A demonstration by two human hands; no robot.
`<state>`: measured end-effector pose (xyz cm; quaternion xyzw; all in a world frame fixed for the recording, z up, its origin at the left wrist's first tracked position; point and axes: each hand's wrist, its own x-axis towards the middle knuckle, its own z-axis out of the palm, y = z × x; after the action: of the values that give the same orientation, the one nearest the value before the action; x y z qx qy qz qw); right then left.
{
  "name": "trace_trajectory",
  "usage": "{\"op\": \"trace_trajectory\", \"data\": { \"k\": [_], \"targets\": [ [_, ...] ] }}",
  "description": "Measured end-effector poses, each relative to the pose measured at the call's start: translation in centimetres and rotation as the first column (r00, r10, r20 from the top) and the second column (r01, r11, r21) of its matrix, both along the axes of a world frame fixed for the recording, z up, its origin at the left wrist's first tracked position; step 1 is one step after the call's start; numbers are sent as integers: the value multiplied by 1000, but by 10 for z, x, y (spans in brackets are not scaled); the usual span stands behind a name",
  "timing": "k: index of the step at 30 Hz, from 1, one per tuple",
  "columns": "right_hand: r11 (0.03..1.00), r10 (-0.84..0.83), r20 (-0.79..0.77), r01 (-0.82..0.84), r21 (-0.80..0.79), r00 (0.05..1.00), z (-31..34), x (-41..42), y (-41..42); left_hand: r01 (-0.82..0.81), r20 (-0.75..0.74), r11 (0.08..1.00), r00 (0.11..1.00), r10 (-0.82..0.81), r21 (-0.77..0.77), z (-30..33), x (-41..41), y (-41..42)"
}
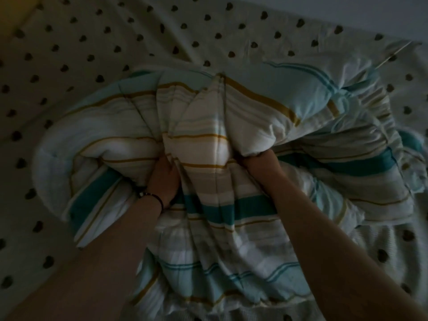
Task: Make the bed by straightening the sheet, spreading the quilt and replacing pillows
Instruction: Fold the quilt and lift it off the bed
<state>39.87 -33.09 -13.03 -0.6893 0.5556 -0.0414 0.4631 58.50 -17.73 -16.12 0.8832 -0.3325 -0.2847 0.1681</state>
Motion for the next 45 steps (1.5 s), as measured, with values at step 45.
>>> {"op": "trace_trajectory", "data": {
  "k": [45],
  "targets": [
    [967, -81, -652, -99, -235, 754, -14, 17, 46, -549, 0, 836, 836, 549, 9, -33, 93, 84]
  ]
}}
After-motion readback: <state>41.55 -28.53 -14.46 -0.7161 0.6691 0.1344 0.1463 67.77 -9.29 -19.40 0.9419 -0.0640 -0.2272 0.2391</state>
